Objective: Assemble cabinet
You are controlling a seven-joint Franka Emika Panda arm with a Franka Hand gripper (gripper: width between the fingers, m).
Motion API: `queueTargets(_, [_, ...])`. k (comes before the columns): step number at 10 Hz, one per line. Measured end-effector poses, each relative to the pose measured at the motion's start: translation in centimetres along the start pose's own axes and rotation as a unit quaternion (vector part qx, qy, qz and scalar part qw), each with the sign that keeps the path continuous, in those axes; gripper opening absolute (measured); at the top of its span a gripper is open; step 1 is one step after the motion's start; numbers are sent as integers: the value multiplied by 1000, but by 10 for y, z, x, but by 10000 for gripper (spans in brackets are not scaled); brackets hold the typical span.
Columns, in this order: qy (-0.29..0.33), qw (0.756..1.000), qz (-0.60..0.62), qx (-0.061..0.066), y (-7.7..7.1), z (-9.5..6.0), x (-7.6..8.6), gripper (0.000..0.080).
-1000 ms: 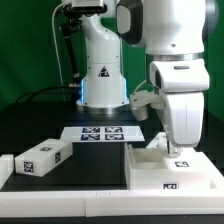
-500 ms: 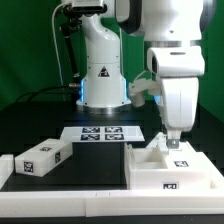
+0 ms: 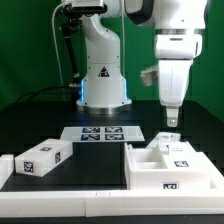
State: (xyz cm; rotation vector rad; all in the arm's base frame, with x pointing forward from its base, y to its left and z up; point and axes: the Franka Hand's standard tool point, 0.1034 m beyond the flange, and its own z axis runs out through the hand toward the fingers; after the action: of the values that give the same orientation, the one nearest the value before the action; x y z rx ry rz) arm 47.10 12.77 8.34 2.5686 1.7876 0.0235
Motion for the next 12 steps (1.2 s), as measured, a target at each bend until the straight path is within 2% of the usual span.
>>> queueTargets(1, [1,1000,-2,3,-11,5,2,798])
queueTargets(5, [2,1000,-2,2,-9,6,-1,797])
queueTargets(6, [7,1000,0,0,-14,12,-6,797])
queueTargets(8, [12,1000,-3,7,-40,26,-16,797])
queueTargets(10, [19,1000,-3,7,-53,32,-16,797])
queueTargets(12, [23,1000,-3,10,-61,39,-18,797])
